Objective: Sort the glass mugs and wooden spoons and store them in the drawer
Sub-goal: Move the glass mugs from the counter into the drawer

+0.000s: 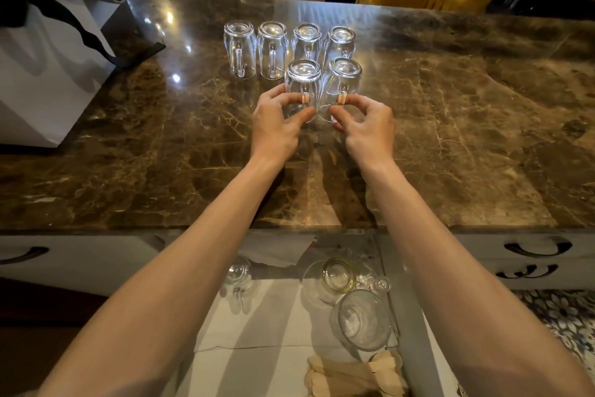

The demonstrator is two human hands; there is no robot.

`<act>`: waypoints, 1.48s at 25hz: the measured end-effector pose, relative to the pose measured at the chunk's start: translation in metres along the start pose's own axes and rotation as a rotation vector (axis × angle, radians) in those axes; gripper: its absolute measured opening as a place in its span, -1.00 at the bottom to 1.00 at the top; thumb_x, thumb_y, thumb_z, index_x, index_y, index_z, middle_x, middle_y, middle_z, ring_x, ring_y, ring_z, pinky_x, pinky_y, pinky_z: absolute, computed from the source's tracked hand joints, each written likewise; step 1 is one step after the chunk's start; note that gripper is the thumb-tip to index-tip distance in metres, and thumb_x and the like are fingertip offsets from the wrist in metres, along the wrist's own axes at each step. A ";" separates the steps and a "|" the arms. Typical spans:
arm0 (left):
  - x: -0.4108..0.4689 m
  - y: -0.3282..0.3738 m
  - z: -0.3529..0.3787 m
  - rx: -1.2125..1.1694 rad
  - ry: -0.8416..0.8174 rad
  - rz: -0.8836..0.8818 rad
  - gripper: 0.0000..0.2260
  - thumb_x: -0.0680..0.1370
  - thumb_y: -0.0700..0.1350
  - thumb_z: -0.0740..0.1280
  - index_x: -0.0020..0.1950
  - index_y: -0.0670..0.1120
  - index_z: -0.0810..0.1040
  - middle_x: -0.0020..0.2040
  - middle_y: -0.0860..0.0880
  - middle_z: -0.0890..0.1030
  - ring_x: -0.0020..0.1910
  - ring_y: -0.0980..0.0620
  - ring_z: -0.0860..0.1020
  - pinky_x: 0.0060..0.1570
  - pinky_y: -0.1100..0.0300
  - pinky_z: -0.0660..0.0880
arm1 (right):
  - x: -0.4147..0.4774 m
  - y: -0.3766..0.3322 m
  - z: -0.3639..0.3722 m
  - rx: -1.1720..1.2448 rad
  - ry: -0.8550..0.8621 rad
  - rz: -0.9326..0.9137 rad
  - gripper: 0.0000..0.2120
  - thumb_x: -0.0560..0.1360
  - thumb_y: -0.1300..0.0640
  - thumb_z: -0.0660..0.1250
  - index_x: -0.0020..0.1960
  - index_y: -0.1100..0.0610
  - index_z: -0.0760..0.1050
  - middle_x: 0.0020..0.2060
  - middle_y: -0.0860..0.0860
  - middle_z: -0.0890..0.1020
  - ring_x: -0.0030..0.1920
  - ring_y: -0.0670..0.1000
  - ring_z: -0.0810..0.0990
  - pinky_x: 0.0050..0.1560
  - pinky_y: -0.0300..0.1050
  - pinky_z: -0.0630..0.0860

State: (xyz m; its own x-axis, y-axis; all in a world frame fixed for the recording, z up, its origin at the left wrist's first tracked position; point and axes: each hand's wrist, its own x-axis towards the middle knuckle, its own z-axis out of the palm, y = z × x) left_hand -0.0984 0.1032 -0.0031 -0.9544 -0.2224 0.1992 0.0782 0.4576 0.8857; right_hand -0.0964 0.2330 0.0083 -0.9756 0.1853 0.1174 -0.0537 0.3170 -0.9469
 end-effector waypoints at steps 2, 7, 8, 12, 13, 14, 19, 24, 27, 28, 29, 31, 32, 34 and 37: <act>-0.005 0.001 -0.004 -0.012 -0.012 -0.001 -0.75 0.46 -0.13 0.42 0.13 -0.11 0.61 0.33 -0.06 0.44 0.34 0.04 0.38 0.31 0.21 0.33 | -0.006 -0.003 -0.002 0.003 -0.010 -0.007 -0.85 0.46 0.22 0.40 0.02 0.21 0.60 -0.12 -0.01 0.66 -0.07 -0.02 0.67 0.01 0.05 0.61; -0.014 0.010 -0.018 -0.074 -0.031 0.011 -0.73 0.45 -0.15 0.43 0.14 -0.13 0.59 0.34 -0.06 0.42 0.35 0.03 0.40 0.30 0.06 0.41 | -0.021 -0.012 -0.009 0.035 -0.030 -0.029 -0.83 0.47 0.21 0.40 0.04 0.22 0.59 -0.13 -0.03 0.66 -0.10 -0.08 0.67 -0.01 0.00 0.63; -0.017 0.012 -0.021 -0.077 -0.033 0.018 -0.73 0.45 -0.15 0.43 0.14 -0.12 0.59 0.34 -0.06 0.42 0.34 0.03 0.40 0.29 0.09 0.42 | -0.024 -0.014 -0.011 0.040 -0.034 -0.033 -0.83 0.47 0.21 0.40 0.04 0.22 0.59 -0.12 -0.03 0.67 -0.10 -0.08 0.67 -0.01 0.00 0.63; -0.032 0.017 -0.033 -0.070 -0.033 0.061 -0.73 0.45 -0.14 0.43 0.14 -0.12 0.59 0.33 -0.05 0.42 0.32 0.05 0.42 0.17 0.39 0.43 | -0.040 -0.020 -0.017 0.071 -0.052 -0.062 -0.82 0.46 0.21 0.40 0.04 0.23 0.59 -0.08 0.01 0.67 -0.06 -0.05 0.67 0.01 0.02 0.62; -0.036 0.018 -0.036 -0.087 -0.035 0.064 -0.74 0.45 -0.14 0.43 0.13 -0.12 0.59 0.32 -0.05 0.42 0.30 0.06 0.43 0.11 0.47 0.42 | -0.044 -0.022 -0.018 0.073 -0.054 -0.064 -0.81 0.46 0.20 0.40 0.05 0.23 0.59 -0.04 0.03 0.67 -0.05 -0.03 0.67 0.02 0.01 0.61; -0.040 0.018 -0.040 -0.107 -0.040 0.063 -0.74 0.45 -0.15 0.43 0.13 -0.11 0.59 0.32 -0.04 0.42 0.28 0.07 0.45 0.07 0.51 0.42 | -0.048 -0.024 -0.020 0.070 -0.057 -0.064 -0.81 0.46 0.20 0.41 0.05 0.23 0.59 0.01 0.05 0.67 -0.03 -0.02 0.67 0.03 0.01 0.61; -0.064 0.023 -0.057 -0.164 -0.044 0.061 -0.78 0.44 -0.14 0.44 0.08 -0.03 0.60 0.27 0.01 0.43 0.14 0.19 0.52 0.07 0.43 0.47 | -0.068 -0.031 -0.025 0.073 -0.080 -0.037 -0.80 0.44 0.20 0.42 0.06 0.19 0.59 0.15 0.09 0.62 -0.02 -0.04 0.68 0.04 -0.06 0.61; -0.086 0.022 -0.075 -0.233 -0.065 0.046 -0.77 0.43 -0.16 0.44 0.06 0.00 0.58 0.29 0.00 0.43 0.20 0.10 0.53 0.11 0.25 0.53 | -0.096 -0.034 -0.028 0.097 -0.097 -0.029 -0.82 0.43 0.19 0.43 0.04 0.14 0.61 0.30 0.06 0.51 0.00 -0.06 0.67 0.02 -0.12 0.62; -0.100 0.021 -0.080 -0.266 -0.071 0.048 -0.77 0.40 -0.14 0.44 0.04 0.02 0.59 0.29 -0.02 0.45 0.18 0.13 0.55 0.10 0.27 0.53 | -0.110 -0.034 -0.029 0.117 -0.101 -0.024 -0.80 0.42 0.18 0.44 0.05 0.11 0.61 0.34 0.02 0.47 0.01 -0.09 0.66 0.03 -0.17 0.61; -0.104 0.021 -0.081 -0.273 -0.069 0.054 -0.78 0.39 -0.13 0.44 0.01 0.06 0.59 0.28 -0.03 0.45 0.17 0.14 0.55 0.10 0.28 0.52 | -0.115 -0.033 -0.029 0.129 -0.106 -0.021 -0.79 0.42 0.17 0.44 0.06 0.12 0.61 0.35 0.02 0.46 0.02 -0.10 0.66 0.03 -0.19 0.60; -0.109 0.021 -0.083 -0.281 -0.066 0.058 -0.78 0.38 -0.12 0.43 -0.01 0.10 0.59 0.28 -0.02 0.46 0.16 0.13 0.56 0.10 0.29 0.52 | -0.119 -0.033 -0.029 0.140 -0.111 -0.018 -0.79 0.42 0.17 0.43 0.06 0.12 0.61 0.35 0.02 0.46 0.02 -0.12 0.65 0.03 -0.22 0.59; -0.117 0.018 -0.087 -0.295 -0.061 0.056 -0.78 0.38 -0.11 0.43 -0.04 0.15 0.59 0.27 0.00 0.46 0.15 0.13 0.57 0.10 0.30 0.51 | -0.128 -0.032 -0.029 0.149 -0.123 -0.016 -0.77 0.42 0.18 0.43 0.07 0.13 0.62 0.34 0.00 0.46 0.01 -0.19 0.63 0.00 -0.33 0.56; -0.121 0.016 -0.090 -0.298 -0.063 0.055 -0.77 0.38 -0.11 0.43 -0.04 0.17 0.60 0.27 0.02 0.47 0.15 0.12 0.57 0.10 0.30 0.51 | -0.133 -0.031 -0.029 0.154 -0.132 -0.016 -0.78 0.42 0.18 0.44 0.06 0.12 0.62 0.33 0.00 0.47 0.01 -0.21 0.62 0.00 -0.36 0.55; -0.131 0.012 -0.094 -0.294 -0.072 0.057 -0.75 0.38 -0.11 0.43 -0.04 0.22 0.60 0.27 0.06 0.47 0.17 0.12 0.56 0.10 0.31 0.51 | -0.142 -0.029 -0.029 0.169 -0.160 -0.011 -0.78 0.41 0.21 0.44 0.06 0.08 0.61 0.33 0.00 0.47 0.04 -0.19 0.62 0.03 -0.32 0.55; -0.147 0.005 -0.097 -0.276 -0.077 0.058 -0.73 0.38 -0.09 0.44 -0.01 0.23 0.60 0.26 0.08 0.48 0.17 0.09 0.56 0.10 0.32 0.51 | -0.156 -0.025 -0.032 0.170 -0.214 -0.026 -0.78 0.42 0.21 0.44 0.02 0.00 0.60 0.32 -0.05 0.46 0.09 -0.15 0.62 0.09 -0.24 0.56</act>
State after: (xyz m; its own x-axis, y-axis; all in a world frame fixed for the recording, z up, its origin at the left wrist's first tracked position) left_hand 0.0701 0.0545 0.0125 -0.9644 -0.1316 0.2292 0.1982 0.2138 0.9566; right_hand 0.0635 0.2261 0.0229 -0.9953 -0.0271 0.0935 -0.0966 0.1551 -0.9832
